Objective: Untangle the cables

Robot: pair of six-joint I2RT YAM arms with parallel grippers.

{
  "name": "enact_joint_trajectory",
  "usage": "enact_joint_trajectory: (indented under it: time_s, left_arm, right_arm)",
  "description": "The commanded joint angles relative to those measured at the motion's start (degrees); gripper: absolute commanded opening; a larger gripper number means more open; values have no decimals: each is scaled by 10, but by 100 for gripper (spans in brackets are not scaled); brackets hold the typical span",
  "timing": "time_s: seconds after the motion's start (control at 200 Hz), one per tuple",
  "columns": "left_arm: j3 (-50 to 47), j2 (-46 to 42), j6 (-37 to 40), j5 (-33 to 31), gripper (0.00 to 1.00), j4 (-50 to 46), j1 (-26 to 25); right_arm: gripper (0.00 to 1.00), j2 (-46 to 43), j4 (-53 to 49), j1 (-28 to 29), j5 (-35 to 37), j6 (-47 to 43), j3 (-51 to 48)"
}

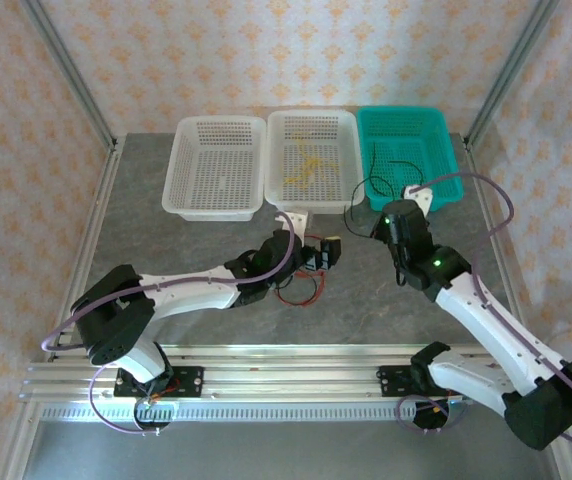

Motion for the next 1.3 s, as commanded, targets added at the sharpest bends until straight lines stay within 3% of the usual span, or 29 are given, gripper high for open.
enact_joint_trajectory:
  time_s: [0.0, 0.275, 0.441, 0.736, 1.016, 1.297]
  left_arm:
    - [35, 14, 16, 4, 99, 6, 11]
    - [135, 62, 40, 26, 99, -30, 40]
    - [234, 127, 61, 46, 100, -89, 49]
    - [395, 246, 70, 90, 99, -149, 49]
    - [527, 335, 63, 111, 99, -185, 53]
    - [583, 373, 38, 143, 99, -165, 69]
  right_arm:
    - [0, 11, 37, -23, -15, -26, 32]
    - [0, 64, 52, -84, -52, -31, 82]
    - [0, 104, 65, -142, -117, -29, 115]
    - [0, 231, 79, -231, -154, -20, 198]
    - [0, 355, 88, -271, -176, 5, 278]
    - [0, 472, 78, -300, -205, 36, 362]
